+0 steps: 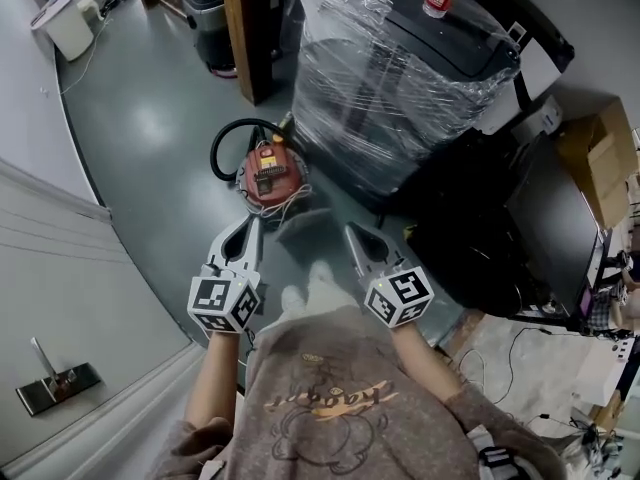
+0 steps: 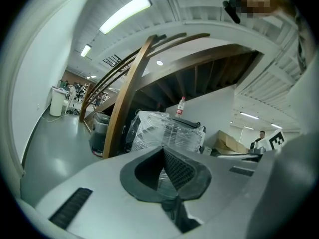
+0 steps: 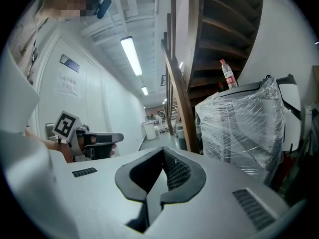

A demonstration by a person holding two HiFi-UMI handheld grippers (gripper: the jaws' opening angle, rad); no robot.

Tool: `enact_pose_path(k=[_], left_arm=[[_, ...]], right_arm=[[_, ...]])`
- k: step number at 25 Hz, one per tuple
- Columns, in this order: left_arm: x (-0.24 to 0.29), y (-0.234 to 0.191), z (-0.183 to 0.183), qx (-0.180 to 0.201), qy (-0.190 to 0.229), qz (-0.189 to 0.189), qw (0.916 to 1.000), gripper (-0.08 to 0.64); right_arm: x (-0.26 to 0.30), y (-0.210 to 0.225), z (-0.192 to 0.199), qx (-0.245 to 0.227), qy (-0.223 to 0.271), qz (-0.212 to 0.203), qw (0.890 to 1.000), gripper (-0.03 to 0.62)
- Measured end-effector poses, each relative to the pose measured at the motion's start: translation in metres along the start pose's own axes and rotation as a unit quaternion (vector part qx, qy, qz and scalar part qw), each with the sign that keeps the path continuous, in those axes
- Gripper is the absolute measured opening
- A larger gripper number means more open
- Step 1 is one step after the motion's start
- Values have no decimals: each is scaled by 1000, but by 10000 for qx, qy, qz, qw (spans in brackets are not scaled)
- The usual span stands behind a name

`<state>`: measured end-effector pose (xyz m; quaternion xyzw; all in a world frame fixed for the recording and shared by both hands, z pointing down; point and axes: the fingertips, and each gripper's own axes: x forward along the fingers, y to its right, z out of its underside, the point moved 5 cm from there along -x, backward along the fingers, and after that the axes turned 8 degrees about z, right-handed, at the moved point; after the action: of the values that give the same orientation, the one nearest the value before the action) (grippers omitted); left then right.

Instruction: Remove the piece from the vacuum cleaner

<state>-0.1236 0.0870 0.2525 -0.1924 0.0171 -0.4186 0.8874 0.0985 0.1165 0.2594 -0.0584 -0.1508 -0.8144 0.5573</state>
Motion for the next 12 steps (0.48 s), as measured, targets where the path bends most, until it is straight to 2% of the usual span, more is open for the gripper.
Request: enact_pose_path(k=[4,12], left_arm=[[14,-8,-1,-28,-36,57,10000,2],[32,-22,-12,42,49,83,9999,3]], right_arm=[[14,9,-3,31,-44,74,10000,0],[42,22,-9,25,1,-47,10000,1]])
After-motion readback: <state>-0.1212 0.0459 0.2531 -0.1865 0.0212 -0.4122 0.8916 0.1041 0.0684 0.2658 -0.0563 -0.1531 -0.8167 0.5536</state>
